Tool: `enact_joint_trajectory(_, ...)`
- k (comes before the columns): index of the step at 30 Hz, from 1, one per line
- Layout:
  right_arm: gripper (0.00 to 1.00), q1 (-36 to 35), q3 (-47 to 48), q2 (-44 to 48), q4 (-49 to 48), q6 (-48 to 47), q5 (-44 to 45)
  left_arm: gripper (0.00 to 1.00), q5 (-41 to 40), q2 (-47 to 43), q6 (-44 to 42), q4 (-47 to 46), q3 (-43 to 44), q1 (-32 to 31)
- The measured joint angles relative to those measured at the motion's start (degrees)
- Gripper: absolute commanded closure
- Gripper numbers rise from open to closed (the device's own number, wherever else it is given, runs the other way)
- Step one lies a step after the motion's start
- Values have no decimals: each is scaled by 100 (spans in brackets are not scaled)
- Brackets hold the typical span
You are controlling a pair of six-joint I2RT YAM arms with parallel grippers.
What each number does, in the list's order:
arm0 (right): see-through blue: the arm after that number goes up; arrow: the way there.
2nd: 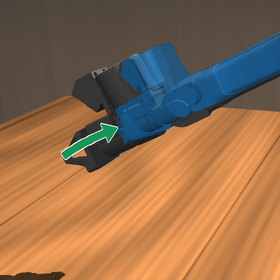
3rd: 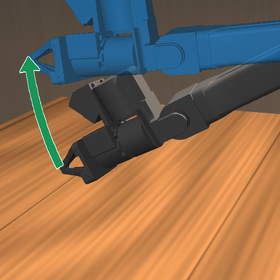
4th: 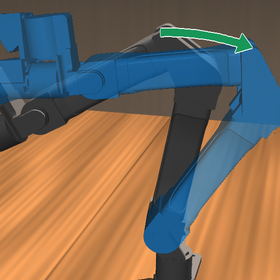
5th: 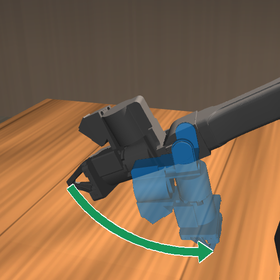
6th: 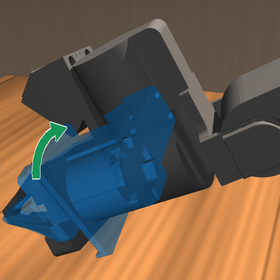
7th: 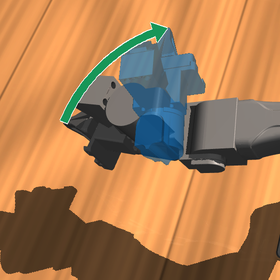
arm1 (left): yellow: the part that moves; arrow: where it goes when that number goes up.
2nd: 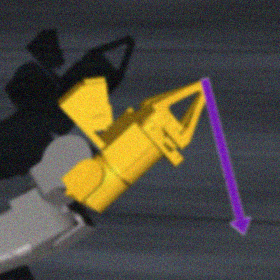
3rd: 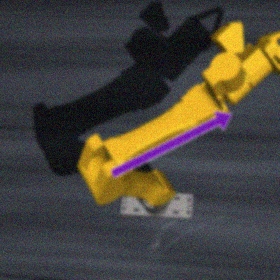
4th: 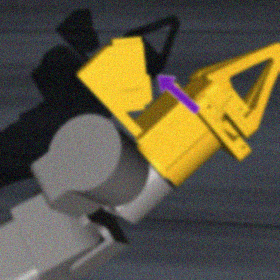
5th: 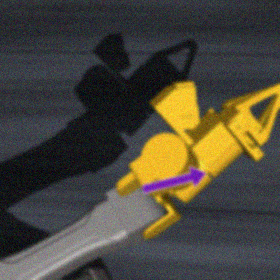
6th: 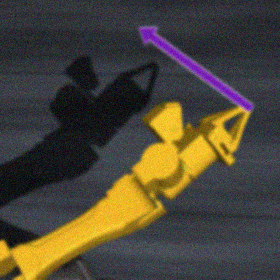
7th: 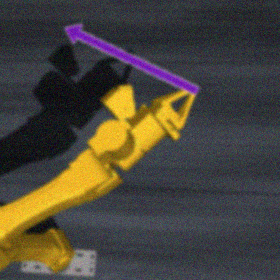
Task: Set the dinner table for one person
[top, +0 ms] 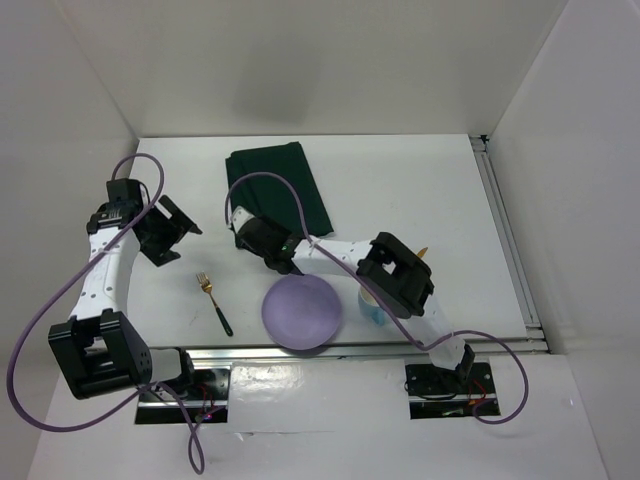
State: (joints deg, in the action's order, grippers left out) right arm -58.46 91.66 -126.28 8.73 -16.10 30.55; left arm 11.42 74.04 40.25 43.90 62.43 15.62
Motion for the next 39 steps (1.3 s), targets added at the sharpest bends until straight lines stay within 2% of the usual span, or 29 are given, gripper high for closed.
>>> enact_joint_trajectory(3,60,31,63,-31,-74,-111,35,8,37,0,0,-17,-20,0)
enact_joint_trajectory(4,71,50,107,-52,-92,-146,39,8,44,0,0,-31,-20,0)
enact_joint_trajectory(8,100,76,199,-68,-107,-190,42,5,74,0,0,-72,-20,0)
enact_joint_trajectory(11,100,138,291,-63,-66,-131,-31,0,164,15,-79,-125,-20,-22)
enact_joint_trajectory(14,100,240,444,-61,9,-4,-184,0,157,212,-79,-212,-17,-186)
enact_joint_trajectory(19,100,503,640,33,192,339,-586,0,243,999,153,-470,-31,-719)
enact_joint_trajectory(28,100,839,708,175,463,848,-1123,0,481,2719,590,-1106,72,-1097)
enact_joint_trajectory(36,100,890,737,186,640,925,-1300,10,544,3298,990,-1451,636,-1443)
enact_joint_trajectory(39,100,901,739,208,667,927,-1325,10,535,3574,1137,-1414,968,-1545)
